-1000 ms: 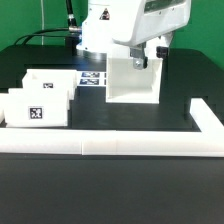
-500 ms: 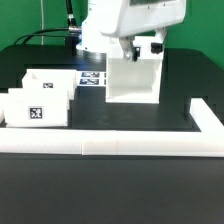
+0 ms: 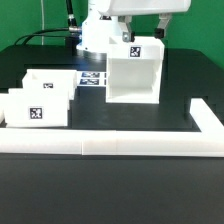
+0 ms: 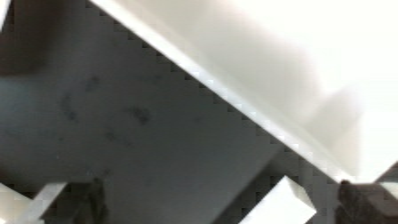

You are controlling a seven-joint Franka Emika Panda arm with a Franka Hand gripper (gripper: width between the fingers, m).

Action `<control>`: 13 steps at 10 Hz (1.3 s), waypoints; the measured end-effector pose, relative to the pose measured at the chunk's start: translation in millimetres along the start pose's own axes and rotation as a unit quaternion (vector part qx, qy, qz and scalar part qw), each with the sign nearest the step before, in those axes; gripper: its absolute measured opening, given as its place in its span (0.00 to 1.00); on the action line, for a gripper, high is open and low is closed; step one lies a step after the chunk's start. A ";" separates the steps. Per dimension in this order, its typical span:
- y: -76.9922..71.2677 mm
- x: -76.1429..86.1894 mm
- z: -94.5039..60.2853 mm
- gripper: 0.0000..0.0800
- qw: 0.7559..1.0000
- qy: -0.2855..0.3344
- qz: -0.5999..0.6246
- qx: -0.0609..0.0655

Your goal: Assemble drawer

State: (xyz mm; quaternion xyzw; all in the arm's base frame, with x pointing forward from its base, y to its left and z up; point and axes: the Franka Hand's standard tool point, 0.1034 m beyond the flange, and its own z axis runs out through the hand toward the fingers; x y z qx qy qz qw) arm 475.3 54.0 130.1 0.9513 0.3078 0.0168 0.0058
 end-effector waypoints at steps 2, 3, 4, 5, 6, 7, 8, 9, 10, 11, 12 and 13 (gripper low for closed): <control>-0.2 -0.3 0.1 0.81 1.000 0.000 0.003 0.000; -2.4 -4.7 -0.5 0.81 0.998 0.001 0.058 -0.001; -12.2 -11.8 -2.6 0.81 0.995 0.000 0.105 -0.004; -24.4 -16.0 -2.9 0.81 0.988 -0.005 0.156 -0.010; -35.4 -15.8 -0.9 0.81 0.979 -0.010 0.202 -0.010; -39.9 -16.6 1.2 0.81 0.976 -0.012 0.216 -0.006; -38.5 -16.5 0.8 0.81 0.977 -0.011 0.211 -0.006; -38.8 -16.4 0.9 0.81 0.977 -0.011 0.211 -0.006; -38.9 -16.4 1.0 0.81 0.977 -0.012 0.211 -0.006; -40.8 -17.7 1.8 0.81 0.972 -0.007 0.237 -0.005; -48.7 -26.2 6.5 0.81 0.962 -0.004 0.273 -0.003; -57.4 -32.3 11.6 0.81 0.958 -0.006 0.287 0.000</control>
Offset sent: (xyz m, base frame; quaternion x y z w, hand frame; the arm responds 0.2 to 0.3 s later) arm -0.0395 0.0042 0.0083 -0.0385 0.0008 0.1806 0.9828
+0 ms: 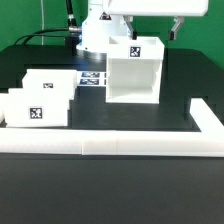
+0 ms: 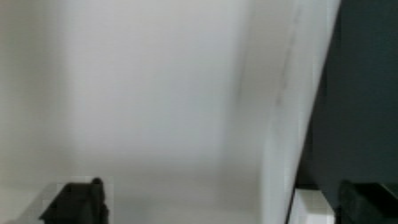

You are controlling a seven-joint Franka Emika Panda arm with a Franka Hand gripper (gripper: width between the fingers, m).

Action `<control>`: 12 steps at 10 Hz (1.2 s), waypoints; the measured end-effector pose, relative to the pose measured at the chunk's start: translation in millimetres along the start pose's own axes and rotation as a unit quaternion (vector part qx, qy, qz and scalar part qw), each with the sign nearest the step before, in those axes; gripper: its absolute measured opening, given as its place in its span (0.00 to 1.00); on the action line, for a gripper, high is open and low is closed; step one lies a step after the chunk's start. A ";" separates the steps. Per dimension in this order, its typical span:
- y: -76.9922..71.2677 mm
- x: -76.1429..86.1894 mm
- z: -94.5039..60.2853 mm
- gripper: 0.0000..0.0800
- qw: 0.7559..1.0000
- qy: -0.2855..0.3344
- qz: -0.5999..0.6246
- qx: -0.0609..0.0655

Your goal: Assemble drawer

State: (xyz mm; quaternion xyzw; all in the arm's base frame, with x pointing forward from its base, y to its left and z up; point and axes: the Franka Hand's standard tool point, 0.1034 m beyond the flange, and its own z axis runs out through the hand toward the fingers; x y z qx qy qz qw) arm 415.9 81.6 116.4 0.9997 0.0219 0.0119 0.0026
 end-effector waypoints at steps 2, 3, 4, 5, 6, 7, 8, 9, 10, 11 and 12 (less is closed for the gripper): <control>-3.3 -13.0 8.5 0.81 1.000 -0.006 0.017 0.008; -4.0 -15.1 11.2 0.81 1.000 -0.008 0.016 0.008; -5.6 -16.4 13.9 0.81 1.000 -0.009 0.015 0.008; -6.5 -16.7 14.6 0.64 1.000 -0.010 0.014 0.008; -6.1 -16.6 14.5 0.64 1.000 -0.010 0.014 0.008; -6.2 -16.6 14.6 0.47 1.000 -0.010 0.014 0.008; -6.2 -16.7 14.6 0.28 1.000 -0.010 0.014 0.008; -6.2 -16.7 14.6 0.28 1.000 -0.010 0.014 0.008; -6.2 -16.7 14.6 0.08 1.000 -0.010 0.014 0.008; -6.2 -16.6 14.6 0.08 1.000 -0.010 0.014 0.008; -6.2 -16.6 14.6 0.05 1.000 -0.010 0.014 0.008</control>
Offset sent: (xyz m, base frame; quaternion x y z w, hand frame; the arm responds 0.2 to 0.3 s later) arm -0.0100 0.0053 -0.0120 -0.0057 0.0119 -0.0041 0.9999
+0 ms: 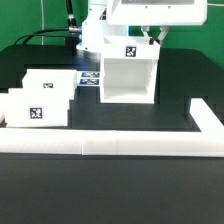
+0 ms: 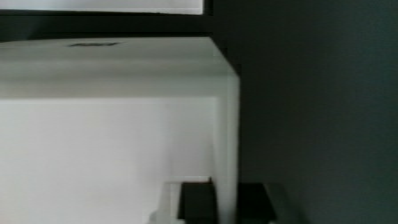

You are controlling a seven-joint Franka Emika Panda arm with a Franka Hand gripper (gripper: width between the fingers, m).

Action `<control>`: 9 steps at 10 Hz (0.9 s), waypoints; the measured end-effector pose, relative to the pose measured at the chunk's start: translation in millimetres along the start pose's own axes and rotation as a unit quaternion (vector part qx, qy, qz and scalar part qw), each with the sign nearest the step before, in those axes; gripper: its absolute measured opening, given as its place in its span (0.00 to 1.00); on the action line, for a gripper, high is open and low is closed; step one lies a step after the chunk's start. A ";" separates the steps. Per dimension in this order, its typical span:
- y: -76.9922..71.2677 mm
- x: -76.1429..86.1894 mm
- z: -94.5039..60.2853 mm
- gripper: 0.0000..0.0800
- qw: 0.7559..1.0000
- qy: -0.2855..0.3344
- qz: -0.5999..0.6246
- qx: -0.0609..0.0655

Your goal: Assemble drawer

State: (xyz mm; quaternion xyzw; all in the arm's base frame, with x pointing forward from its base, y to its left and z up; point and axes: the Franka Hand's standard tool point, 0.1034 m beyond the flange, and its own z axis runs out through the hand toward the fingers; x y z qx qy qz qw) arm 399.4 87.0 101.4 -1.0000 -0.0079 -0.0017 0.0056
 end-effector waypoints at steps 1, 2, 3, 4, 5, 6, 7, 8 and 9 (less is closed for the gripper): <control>0.0 0.0 0.0 0.05 1.000 0.000 0.000 0.000; 0.0 0.0 0.0 0.05 1.000 0.000 0.000 0.000; 0.0 0.0 0.0 0.05 1.000 0.000 0.000 0.000; 0.0 0.0 0.0 0.05 1.000 0.000 0.000 0.000; 0.4 2.3 0.0 0.05 1.000 0.000 -0.005 0.000; 1.5 16.8 -2.1 0.05 1.000 0.001 -0.021 0.002; 1.9 38.2 -2.5 0.05 1.000 0.007 -0.026 0.007; 2.1 54.9 -0.3 0.05 0.999 0.010 -0.031 0.009; 2.2 76.7 -0.5 0.05 0.999 0.019 -0.034 0.012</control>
Offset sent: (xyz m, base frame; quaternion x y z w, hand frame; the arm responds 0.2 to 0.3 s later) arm 0.0000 0.0000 0.0000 0.0000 0.0000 0.0000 1.0000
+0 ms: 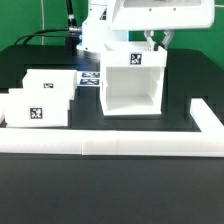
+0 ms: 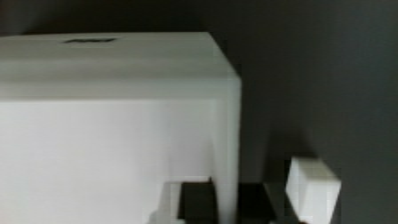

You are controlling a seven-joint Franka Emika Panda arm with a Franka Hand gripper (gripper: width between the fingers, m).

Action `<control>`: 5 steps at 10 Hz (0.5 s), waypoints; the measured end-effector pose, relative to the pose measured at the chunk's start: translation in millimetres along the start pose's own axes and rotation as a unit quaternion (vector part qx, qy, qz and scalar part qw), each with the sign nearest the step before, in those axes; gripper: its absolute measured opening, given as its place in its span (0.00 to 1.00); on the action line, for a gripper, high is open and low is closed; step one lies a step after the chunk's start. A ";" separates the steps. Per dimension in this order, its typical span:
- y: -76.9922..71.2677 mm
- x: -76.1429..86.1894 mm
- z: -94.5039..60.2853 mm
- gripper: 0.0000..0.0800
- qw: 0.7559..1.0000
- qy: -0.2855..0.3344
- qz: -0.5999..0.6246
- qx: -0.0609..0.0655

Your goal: Assemble drawer

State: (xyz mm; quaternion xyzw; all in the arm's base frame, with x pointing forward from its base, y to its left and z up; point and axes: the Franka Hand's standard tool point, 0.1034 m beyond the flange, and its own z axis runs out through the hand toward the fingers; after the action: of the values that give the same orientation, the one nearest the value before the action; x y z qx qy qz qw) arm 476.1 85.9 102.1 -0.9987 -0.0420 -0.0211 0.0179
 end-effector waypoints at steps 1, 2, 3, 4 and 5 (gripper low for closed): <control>2.7 24.2 0.9 0.05 1.000 0.012 -0.006 0.003; 4.9 45.4 1.6 0.05 1.000 0.025 -0.006 0.005; 5.1 58.7 2.2 0.05 0.999 0.033 -0.005 0.006; 3.5 73.6 2.8 0.05 0.999 0.046 -0.004 0.009; 0.2 86.6 2.6 0.05 0.998 0.058 -0.005 0.011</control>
Offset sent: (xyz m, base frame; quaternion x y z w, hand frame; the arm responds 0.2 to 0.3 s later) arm 0.0601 0.0102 -0.0183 0.0266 0.0351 0.0256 0.9987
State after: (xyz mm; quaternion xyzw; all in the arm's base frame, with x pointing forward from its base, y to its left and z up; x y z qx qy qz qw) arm 562.5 93.0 103.3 -0.9954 -0.0466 -0.0783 0.0310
